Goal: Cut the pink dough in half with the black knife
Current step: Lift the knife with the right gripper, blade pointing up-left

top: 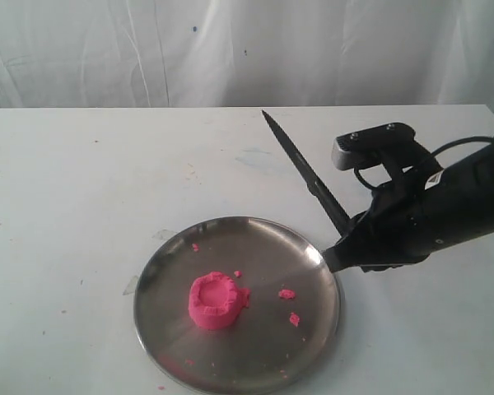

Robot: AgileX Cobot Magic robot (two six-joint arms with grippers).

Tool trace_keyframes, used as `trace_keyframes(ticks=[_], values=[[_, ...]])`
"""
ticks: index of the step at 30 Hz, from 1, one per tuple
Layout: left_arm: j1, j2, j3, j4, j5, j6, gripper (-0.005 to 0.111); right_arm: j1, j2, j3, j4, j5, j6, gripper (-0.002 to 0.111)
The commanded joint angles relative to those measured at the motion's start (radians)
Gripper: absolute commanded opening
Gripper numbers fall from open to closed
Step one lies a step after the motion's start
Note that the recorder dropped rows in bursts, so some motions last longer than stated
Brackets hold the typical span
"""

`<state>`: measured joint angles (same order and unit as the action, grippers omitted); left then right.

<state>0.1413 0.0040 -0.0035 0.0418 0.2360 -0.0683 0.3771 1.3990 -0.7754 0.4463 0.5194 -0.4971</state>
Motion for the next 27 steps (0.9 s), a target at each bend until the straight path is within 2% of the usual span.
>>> trace_keyframes(ticks=[1,4,8,20,22,24,27], values=[[-0.004,-0.004,0.004,-0.048,-0.072,-0.035,0.000,0.001,0.001,0.024,0.015,-0.110,0.006,0.000],[-0.004,-0.004,0.004,-0.103,-0.165,-0.116,0.000,0.001,0.001,0.024,0.011,-0.117,0.006,0.000],[-0.004,-0.004,0.004,-0.105,-0.302,-0.126,0.000,0.001,0.001,0.024,0.002,-0.121,0.006,0.000],[-0.004,-0.004,0.004,-0.105,-0.901,-0.147,0.000,0.001,0.001,0.030,0.002,-0.128,0.006,0.000],[-0.004,-0.004,-0.045,-0.105,-0.918,-0.147,0.000,0.001,0.001,0.030,0.002,-0.128,0.006,0.000],[-0.004,-0.004,-0.104,-0.105,-0.877,-0.145,0.000,0.001,0.001,0.030,0.002,-0.125,0.006,0.000],[-0.004,0.076,-0.218,-0.042,-0.688,-0.082,0.000,0.001,0.001,0.030,0.002,-0.113,0.006,0.000]])
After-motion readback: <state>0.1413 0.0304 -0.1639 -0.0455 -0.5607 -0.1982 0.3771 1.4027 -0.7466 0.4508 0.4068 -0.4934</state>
